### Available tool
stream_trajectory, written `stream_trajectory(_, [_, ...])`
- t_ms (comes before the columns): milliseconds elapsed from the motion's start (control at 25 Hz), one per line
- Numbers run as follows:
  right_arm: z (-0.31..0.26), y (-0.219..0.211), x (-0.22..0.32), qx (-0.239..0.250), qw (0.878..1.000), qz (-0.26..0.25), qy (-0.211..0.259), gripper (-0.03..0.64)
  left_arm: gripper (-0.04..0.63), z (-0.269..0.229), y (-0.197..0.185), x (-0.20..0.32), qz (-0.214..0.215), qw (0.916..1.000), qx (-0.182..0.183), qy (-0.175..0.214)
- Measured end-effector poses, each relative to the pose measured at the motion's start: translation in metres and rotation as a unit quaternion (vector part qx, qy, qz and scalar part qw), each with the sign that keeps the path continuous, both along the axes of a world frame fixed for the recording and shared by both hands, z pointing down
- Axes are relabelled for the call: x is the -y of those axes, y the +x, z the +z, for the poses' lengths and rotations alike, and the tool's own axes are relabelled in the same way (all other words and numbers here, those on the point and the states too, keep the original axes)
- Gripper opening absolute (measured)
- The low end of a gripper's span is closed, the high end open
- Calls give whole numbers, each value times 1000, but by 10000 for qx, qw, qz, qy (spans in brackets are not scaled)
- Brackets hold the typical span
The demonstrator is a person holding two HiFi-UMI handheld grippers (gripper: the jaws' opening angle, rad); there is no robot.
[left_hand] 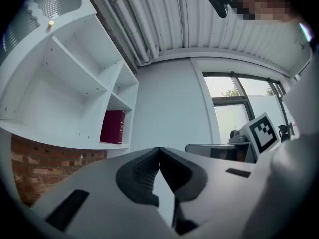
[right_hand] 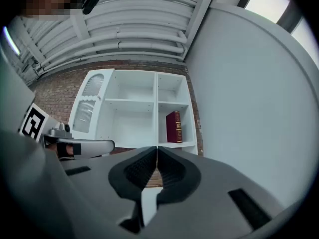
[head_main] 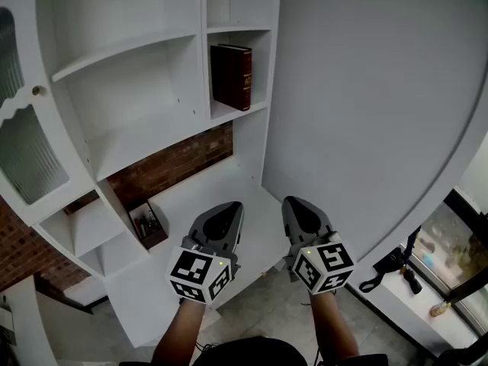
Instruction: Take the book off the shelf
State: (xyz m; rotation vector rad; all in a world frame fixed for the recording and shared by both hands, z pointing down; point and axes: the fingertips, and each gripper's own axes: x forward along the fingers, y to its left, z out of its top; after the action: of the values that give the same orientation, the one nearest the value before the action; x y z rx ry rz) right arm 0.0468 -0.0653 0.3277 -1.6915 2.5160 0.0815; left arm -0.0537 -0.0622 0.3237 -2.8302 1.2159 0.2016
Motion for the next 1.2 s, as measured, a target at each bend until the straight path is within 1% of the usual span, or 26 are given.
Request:
stream_trajectory(320, [4,33,-6,32,9999,-107,-38,23,16,4,34,-3,-49,9999,-54,-87])
stream_trajectory(480, [6,49,-11,38,9998,-210,-19,23,17,8,54,-6,-148,9997,-111,-134])
stream_trajectory(680, [13,66,-18,98,9993,-356,-16,23,17,23,75,-15,-216,9994,-43,-260])
stream_trajectory(1200, [23,80,-23,201,9979,-602,-115,23,17,30,87,-25,-432,9983,9,-381])
